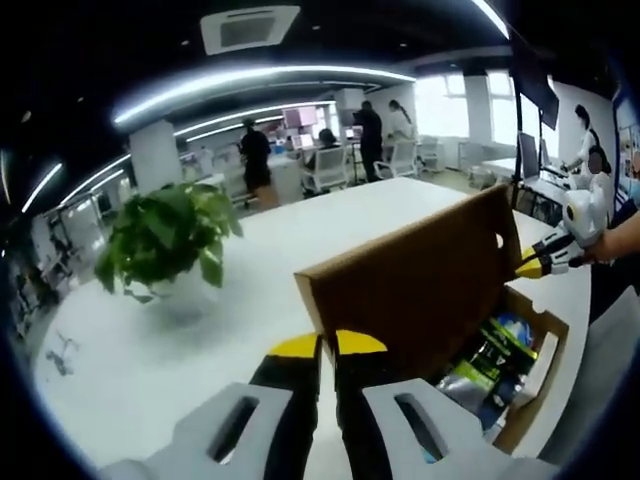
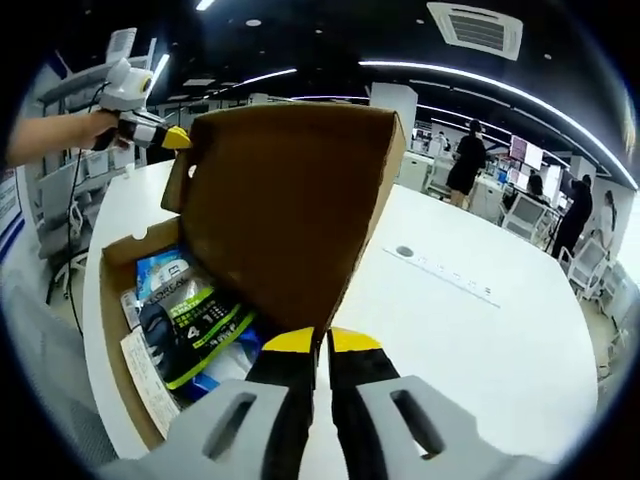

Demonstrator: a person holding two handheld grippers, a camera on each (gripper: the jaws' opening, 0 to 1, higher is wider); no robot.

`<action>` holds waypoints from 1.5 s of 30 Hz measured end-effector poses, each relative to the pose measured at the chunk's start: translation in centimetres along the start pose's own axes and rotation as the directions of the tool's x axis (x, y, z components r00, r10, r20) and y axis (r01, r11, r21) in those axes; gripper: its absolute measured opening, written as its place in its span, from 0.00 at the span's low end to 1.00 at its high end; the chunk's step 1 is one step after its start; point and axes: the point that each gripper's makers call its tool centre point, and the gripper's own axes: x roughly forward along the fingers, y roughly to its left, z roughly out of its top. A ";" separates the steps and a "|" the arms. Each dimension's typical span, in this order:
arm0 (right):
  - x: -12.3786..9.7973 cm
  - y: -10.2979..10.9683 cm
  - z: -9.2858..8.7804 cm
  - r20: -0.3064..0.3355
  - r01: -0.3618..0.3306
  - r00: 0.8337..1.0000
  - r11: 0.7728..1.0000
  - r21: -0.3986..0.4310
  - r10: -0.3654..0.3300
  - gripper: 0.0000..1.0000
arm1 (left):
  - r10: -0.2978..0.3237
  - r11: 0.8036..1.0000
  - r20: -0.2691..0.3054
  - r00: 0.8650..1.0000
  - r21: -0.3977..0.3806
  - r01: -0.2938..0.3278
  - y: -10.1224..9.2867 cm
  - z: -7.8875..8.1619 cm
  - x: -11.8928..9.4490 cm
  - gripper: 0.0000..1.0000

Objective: Operate the shoe box by opening the lid, removing the specified soft item, and placing it in the target area until the item is outside and the box remains undamaged.

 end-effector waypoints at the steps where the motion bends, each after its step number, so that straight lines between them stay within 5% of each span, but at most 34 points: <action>1: 0.0 0.0 0.0 0.000 0.002 1.000 1.000 0.000 -0.002 0.01 | 0.000 1.000 0.000 1.000 -0.005 0.000 0.2 0.0 0.2 0.01; 14: 0.3 -0.2 0.2 -0.002 0.005 1.000 1.000 -0.030 -0.006 0.00 | 0.042 0.999 -0.016 0.999 0.024 -0.041 1.1 -0.4 2.3 0.02; 23: 0.5 -0.3 0.3 -0.008 -0.003 1.000 0.998 -0.055 0.003 0.00 | 0.055 0.998 -0.076 0.996 -0.014 -0.056 0.4 -3.7 2.6 0.08; 32: 1.0 -0.6 0.4 -0.020 -0.004 1.000 0.999 -0.048 0.003 0.00 | 0.069 0.995 -0.121 0.990 -0.066 -0.077 -1.3 -7.1 1.2 0.03; 45: 1.8 -1.1 0.4 -0.039 -0.010 0.999 1.000 -0.026 0.009 0.01 | 0.084 0.991 -0.137 0.987 -0.092 -0.097 -1.6 -7.6 1.5 0.00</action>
